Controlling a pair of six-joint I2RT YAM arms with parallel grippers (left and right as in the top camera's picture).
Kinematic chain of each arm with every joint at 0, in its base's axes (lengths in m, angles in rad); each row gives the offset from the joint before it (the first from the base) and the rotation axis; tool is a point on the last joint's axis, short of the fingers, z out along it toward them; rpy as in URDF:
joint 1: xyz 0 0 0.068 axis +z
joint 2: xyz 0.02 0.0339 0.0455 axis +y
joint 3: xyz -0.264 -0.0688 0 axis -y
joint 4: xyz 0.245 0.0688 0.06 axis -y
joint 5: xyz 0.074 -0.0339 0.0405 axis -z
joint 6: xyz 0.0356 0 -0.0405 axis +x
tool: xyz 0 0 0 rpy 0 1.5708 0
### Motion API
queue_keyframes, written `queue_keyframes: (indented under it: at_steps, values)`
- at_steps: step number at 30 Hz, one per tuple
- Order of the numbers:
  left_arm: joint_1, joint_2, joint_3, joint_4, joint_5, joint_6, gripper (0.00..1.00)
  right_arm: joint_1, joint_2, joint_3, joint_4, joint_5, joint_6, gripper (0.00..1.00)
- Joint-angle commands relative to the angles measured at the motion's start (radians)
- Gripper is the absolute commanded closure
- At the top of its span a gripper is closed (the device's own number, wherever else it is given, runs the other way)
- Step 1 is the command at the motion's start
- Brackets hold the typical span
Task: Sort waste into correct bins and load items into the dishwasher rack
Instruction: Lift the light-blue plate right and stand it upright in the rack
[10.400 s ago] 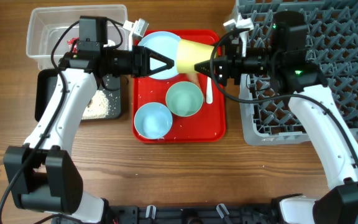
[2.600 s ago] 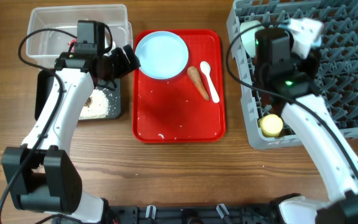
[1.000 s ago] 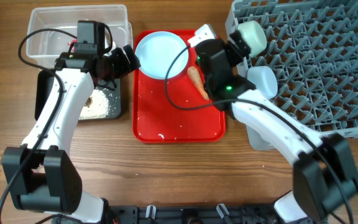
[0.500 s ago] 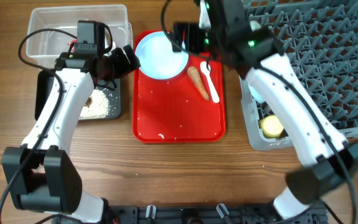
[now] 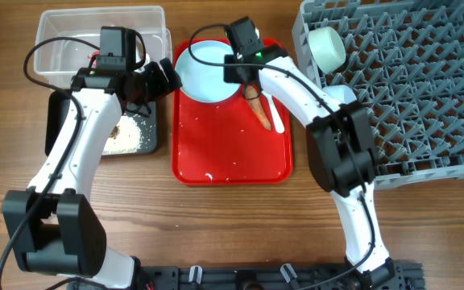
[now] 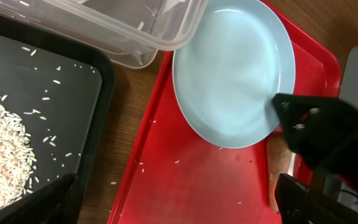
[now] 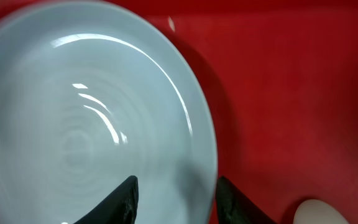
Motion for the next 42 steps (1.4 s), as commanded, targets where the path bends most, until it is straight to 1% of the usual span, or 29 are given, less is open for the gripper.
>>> queue_keyframes:
  at_steps: [1,2,3,7,8,9,12,14,16,19,23,25,26,28,29,31,33,35,36,37,38,40,42]
  values:
    - [0.006,-0.014,0.006,0.002,0.008,0.002,0.0,-0.006,0.046,0.004,-0.013,0.046,0.041,0.57]
    - [0.006,-0.015,0.006,0.002,0.008,0.002,0.0,-0.007,0.054,0.004,-0.011,0.047,0.042,0.57]
    - [0.006,-0.015,0.006,0.002,0.008,0.002,0.0,-0.008,0.059,0.004,-0.011,0.047,0.049,0.61]
    - [0.006,-0.015,0.006,0.002,0.008,0.002,0.0,-0.009,0.061,0.004,-0.016,0.042,0.067,0.89]
    - [0.006,-0.015,0.006,0.002,0.008,0.002,0.0,-0.009,0.06,0.005,-0.016,0.035,0.066,0.94]
    - [0.006,-0.014,0.006,0.002,0.008,0.002,0.0,-0.009,0.058,0.005,-0.017,0.036,0.063,0.96]
    - [0.006,-0.014,0.006,0.002,0.008,0.002,0.0,-0.028,0.044,0.005,-0.023,0.047,0.053,0.96]
    - [0.006,-0.014,0.006,0.002,0.008,0.002,0.0,-0.047,0.004,0.005,-0.04,0.042,0.039,0.96]
    - [0.006,-0.015,0.006,0.002,0.008,0.002,0.0,-0.064,-0.064,0.005,-0.034,0.035,-0.003,0.96]
    - [0.006,-0.015,0.006,0.002,0.008,0.002,0.0,-0.075,-0.197,0.005,-0.015,0.04,-0.136,0.96]
    - [0.006,-0.015,0.006,0.002,0.008,0.002,0.0,-0.08,-0.337,0.005,-0.037,0.131,-0.146,0.96]
    - [0.006,-0.015,0.006,0.002,0.008,0.002,0.0,-0.08,-0.389,0.005,-0.053,0.237,-0.146,0.96]
    - [0.006,-0.015,0.006,0.002,0.008,0.002,0.0,-0.08,-0.421,0.005,-0.062,0.324,-0.146,0.96]
    - [0.006,-0.015,0.006,0.002,0.008,0.002,0.0,-0.081,-0.479,0.005,-0.077,0.573,-0.149,0.96]
    - [0.006,-0.015,0.006,0.002,0.008,0.002,0.0,-0.081,-0.509,0.005,-0.089,0.74,-0.161,0.96]
    - [0.006,-0.015,0.006,0.002,0.008,0.002,0.0,-0.089,-0.544,0.005,-0.094,0.961,-0.238,0.96]
    - [0.006,-0.015,0.006,0.002,0.008,0.002,0.0,-0.132,-0.565,0.005,-0.099,1.126,-0.333,0.96]
    - [0.006,-0.015,0.006,0.002,0.008,0.002,0.0,-0.179,-0.564,0.005,-0.112,1.135,-0.405,0.96]
    - [0.006,-0.015,0.006,0.002,0.008,0.002,0.0,-0.198,-0.563,0.005,-0.122,1.117,-0.412,0.96]
    - [0.006,-0.015,0.006,0.002,0.008,0.002,0.0,-0.236,-0.563,0.005,-0.118,1.076,-0.457,0.96]
    - [0.006,-0.015,0.006,0.002,0.008,0.002,0.0,-0.272,-0.563,0.005,-0.112,1.011,-0.532,0.96]
    - [0.006,-0.014,0.006,0.002,0.008,0.002,0.0,-0.34,-0.563,0.003,-0.126,0.794,-0.75,0.96]
    - [0.006,-0.015,0.006,0.002,0.008,0.002,0.0,-0.382,-0.563,0.003,-0.146,0.685,-0.837,0.96]
